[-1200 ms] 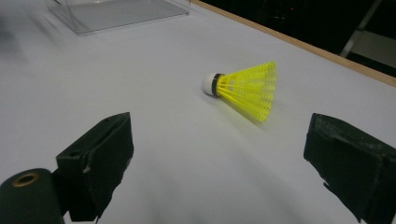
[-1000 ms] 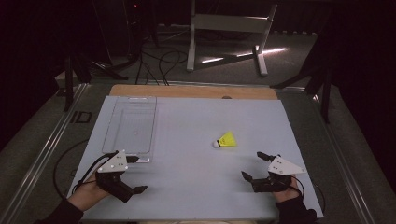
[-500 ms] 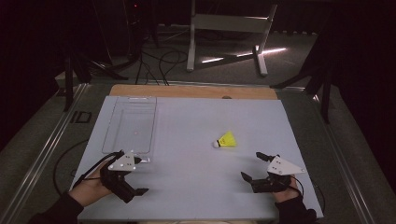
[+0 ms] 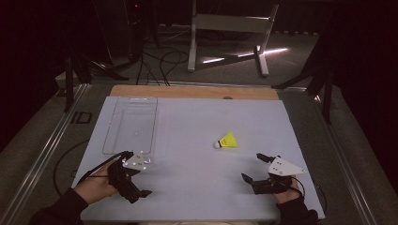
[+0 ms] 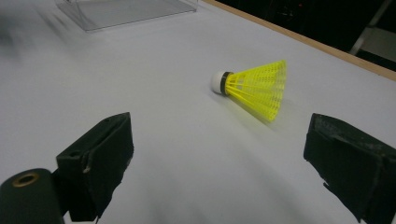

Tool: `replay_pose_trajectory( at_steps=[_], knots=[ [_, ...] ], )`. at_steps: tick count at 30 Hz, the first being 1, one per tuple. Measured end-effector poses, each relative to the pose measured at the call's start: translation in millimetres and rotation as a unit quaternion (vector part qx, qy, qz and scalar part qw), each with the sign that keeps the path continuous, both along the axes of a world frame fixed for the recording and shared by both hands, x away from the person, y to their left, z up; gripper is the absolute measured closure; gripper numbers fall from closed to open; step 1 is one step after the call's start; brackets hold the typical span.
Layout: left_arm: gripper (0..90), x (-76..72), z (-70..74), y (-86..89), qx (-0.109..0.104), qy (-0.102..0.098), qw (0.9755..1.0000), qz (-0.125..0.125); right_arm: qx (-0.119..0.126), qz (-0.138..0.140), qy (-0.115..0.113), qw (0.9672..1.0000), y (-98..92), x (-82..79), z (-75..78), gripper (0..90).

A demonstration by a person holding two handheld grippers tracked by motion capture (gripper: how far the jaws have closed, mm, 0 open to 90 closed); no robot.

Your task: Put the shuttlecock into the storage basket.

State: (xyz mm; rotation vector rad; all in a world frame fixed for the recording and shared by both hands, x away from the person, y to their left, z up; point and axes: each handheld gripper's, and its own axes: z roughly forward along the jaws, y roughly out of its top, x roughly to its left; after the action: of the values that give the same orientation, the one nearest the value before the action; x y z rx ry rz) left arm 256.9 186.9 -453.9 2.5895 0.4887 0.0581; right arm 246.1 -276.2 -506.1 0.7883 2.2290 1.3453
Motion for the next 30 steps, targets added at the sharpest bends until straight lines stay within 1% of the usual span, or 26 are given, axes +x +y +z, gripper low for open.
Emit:
replay_pose_trajectory(
  at_steps=[2,3,4,6,8,10,11,12,13,15,17,20,21,22,25,29,30],
  knots=[
    [0.4,0.5,1.6,-3.3,0.008,0.007,0.9999,-0.002,0.0,0.0,0.0,1.0,0.2,0.1,-0.1,8.3],
    [0.3,1.6,2.5,-5.6,0.012,0.016,0.9998,-0.003,0.0,0.001,0.0,1.0,0.2,0.2,-0.2,8.3],
    [0.3,1.9,2.9,-7.1,0.016,0.019,0.9997,-0.002,0.001,0.0,0.001,1.0,0.1,0.2,-0.3,8.3],
    [0.3,3.3,3.3,-11.2,0.025,0.032,0.9992,-0.002,0.0,0.0,0.0,1.0,-0.1,0.2,-0.2,8.3],
    [0.3,4.3,3.4,-15.8,0.035,0.039,0.9986,-0.003,0.0,0.0,0.0,1.0,-0.2,-0.2,0.2,8.3],
    [0.3,5.4,3.3,-20.5,0.039,0.048,0.9981,-0.006,0.0,0.0,0.0,1.0,-0.7,-0.2,0.5,8.3],
    [0.3,5.4,3.3,-20.5,0.039,0.048,0.9981,-0.006,0.0,0.0,0.0,1.0,-0.7,-0.2,0.5,8.3],
    [0.3,6.5,3.1,-25.7,0.05,0.052,0.9973,-0.012,0.0,0.001,0.001,1.0,-0.8,-0.1,0.5,8.3],
    [0.3,7.4,3.0,-27.8,0.054,0.054,0.997,-0.014,0.001,0.001,0.002,1.0,-0.4,0.1,0.2,8.3],
    [0.3,9.4,3.7,-31.5,0.055,0.057,0.9968,-0.012,0.0,0.001,0.002,1.0,-0.2,0.1,0.1,8.3],
    [0.4,10.6,4.6,-35.3,0.056,0.053,0.9969,-0.013,0.001,0.002,0.002,1.0,-0.3,0.1,0.2,8.3],
    [0.3,13.2,7.1,-41.6,0.057,0.055,0.9968,-0.008,0.001,0.001,0.002,1.0,-0.6,0.0,0.3,8.3],
    [0.3,13.7,7.7,-44.0,0.059,0.057,0.9966,-0.01,0.001,0.001,0.002,1.0,-0.5,0.0,0.2,8.3],
    [0.3,13.5,8.1,-46.5,0.059,0.055,0.9966,-0.011,0.001,0.002,0.002,1.0,-0.4,0.1,0.1,8.3],
    [0.3,12.7,9.1,-53.8,0.061,0.054,0.9963,-0.027,0.001,0.002,0.002,1.0,-0.5,0.1,0.3,8.3],
    [0.4,14.8,8.8,-59.3,0.064,0.055,0.9961,-0.026,0.002,0.001,0.001,1.0,-0.7,-0.4,0.7,8.3],
    [0.4,16.8,9.3,-62.9,0.063,0.06,0.9959,-0.023,0.003,0.001,0.002,1.0,-0.8,-0.4,0.7,8.3]
  ],
)
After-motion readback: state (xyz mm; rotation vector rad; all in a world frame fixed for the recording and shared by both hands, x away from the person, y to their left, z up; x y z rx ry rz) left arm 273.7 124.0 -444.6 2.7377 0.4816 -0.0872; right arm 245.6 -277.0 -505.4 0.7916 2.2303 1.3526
